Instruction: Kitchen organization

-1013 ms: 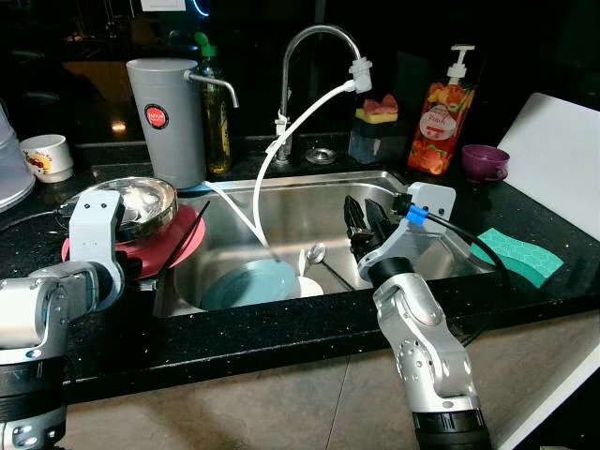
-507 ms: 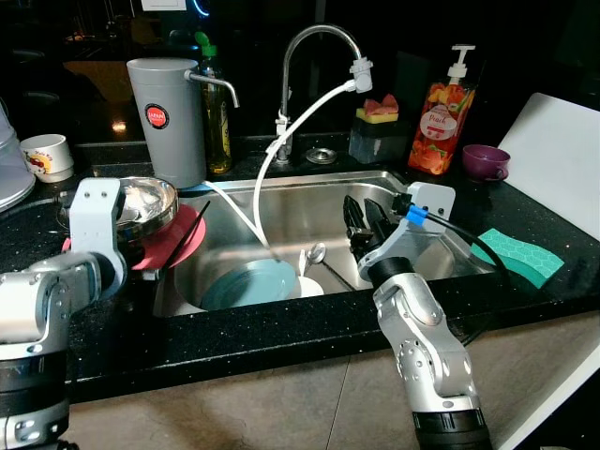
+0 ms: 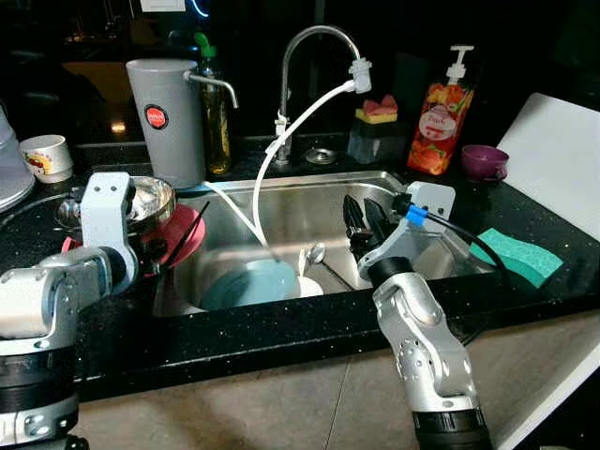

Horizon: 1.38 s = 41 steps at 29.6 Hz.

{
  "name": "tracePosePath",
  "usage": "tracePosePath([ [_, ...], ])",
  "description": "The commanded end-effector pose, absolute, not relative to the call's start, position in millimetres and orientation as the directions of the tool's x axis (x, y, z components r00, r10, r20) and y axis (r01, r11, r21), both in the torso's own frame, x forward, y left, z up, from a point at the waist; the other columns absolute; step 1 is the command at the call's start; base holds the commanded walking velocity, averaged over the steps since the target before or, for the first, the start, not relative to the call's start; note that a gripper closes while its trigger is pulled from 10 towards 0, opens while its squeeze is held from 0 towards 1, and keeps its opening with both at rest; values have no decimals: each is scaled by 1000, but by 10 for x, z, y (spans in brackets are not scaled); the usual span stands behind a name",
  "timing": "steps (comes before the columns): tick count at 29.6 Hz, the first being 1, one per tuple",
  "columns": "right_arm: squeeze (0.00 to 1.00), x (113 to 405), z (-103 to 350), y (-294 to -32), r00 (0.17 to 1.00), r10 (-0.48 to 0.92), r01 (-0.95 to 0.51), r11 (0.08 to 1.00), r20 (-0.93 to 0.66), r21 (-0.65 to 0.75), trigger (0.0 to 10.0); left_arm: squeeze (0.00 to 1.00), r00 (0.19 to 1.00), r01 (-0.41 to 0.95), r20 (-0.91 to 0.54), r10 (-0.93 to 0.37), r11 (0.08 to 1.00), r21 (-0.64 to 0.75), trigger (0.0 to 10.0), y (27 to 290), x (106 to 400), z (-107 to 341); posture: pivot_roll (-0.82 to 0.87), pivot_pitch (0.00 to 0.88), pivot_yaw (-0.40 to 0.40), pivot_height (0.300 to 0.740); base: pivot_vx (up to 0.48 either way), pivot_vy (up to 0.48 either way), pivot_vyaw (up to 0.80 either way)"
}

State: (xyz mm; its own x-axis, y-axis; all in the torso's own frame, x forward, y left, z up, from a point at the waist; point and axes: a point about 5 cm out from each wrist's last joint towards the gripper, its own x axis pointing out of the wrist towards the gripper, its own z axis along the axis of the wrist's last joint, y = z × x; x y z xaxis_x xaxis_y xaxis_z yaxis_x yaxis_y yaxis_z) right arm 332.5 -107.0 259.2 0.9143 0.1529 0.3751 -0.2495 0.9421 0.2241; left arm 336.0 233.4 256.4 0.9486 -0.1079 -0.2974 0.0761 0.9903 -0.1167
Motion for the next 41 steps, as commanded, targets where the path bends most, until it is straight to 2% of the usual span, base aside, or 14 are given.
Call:
tracePosePath([
  [1, 0, 3326, 2609, -1079, 913, 143, -240, 946, 383, 219, 10000, 0, 944, 80, -307, -119, 987, -136, 10000, 2313, 3391, 2528, 178, 92, -28, 740, 0, 0, 0],
  [2, 0, 3326, 2610, -1081, 913, 142, -239, 946, 383, 220, 10000, 0, 944, 82, -307, -121, 987, -137, 8784, 2310, 3394, 2525, 178, 92, -28, 740, 0, 0, 0],
  [3, 0, 3325, 2610, -1084, 913, 141, -238, 946, 384, 220, 10000, 0, 944, 83, -307, -122, 987, -136, 8784, 2308, 3398, 2522, 178, 92, -28, 740, 0, 0, 0],
  [4, 0, 3325, 2610, -1086, 913, 140, -237, 946, 383, 220, 10000, 0, 943, 85, -310, -124, 987, -134, 4314, 2304, 3402, 2514, 177, 92, -26, 740, 0, 0, 0],
  [5, 0, 3325, 2609, -1088, 913, 139, -236, 946, 383, 220, 10000, 0, 942, 87, -312, -125, 987, -133, 4314, 2301, 3405, 2509, 177, 92, -26, 740, 0, 0, 0],
  [6, 0, 3325, 2609, -1089, 913, 138, -236, 947, 383, 220, 10000, 0, 941, 89, -315, -126, 988, -128, 2000, 2295, 3404, 2500, 177, 92, -26, 740, 0, 0, 0],
  [10, 0, 3323, 2608, -1092, 913, 137, -234, 947, 383, 221, 10000, 0, 939, 89, -321, -123, 989, -117, 0, 2294, 3399, 2485, 177, 92, -26, 740, 0, 0, 0],
  [19, 0, 3330, 2613, -1092, 913, 138, -236, 946, 385, 222, 10000, 0, 951, 113, -276, -141, 987, -116, 0, 2259, 3406, 2566, 179, 93, -27, 740, 0, 0, 0],
  [20, 0, 3329, 2614, -1092, 913, 137, -236, 946, 385, 222, 10000, 0, 960, 134, -231, -156, 985, -107, 6392, 2231, 3400, 2631, 179, 93, -27, 740, 0, 0, 0],
  [21, 0, 3329, 2614, -1093, 913, 136, -235, 946, 385, 222, 10000, 0, 973, 151, -166, -161, 986, -70, 10000, 2210, 3387, 2728, 179, 93, -27, 740, 0, 0, 0],
  [30, 0, 3327, 2610, -1096, 913, 132, -232, 946, 385, 227, 10000, 0, 987, 161, -11, -161, 978, 133, 10000, 2091, 3298, 3004, 179, 93, -27, 740, 0, 0, 0],
  [34, 0, 3322, 2640, -1100, 910, 128, -233, 945, 395, 231, 10000, 0, 1000, -22, 7, 21, 974, 227, 10000, 2235, 3312, 3072, 182, 97, -24, 740, 0, 0, 0],
  [35, 0, 3315, 2656, -1099, 906, 131, -240, 942, 403, 233, 10000, 0, 983, -185, 47, 179, 941, 283, 10000, 2385, 3295, 3135, 194, 101, -26, 740, 0, 0, 0],
  [41, 0, 3292, 2688, -1014, 888, 190, -299, 931, 419, 211, 10000, 0, 921, -390, 115, 373, 874, 289, 10000, 2666, 3181, 3294, 201, 104, -29, 740, 0, 0, 0],
])
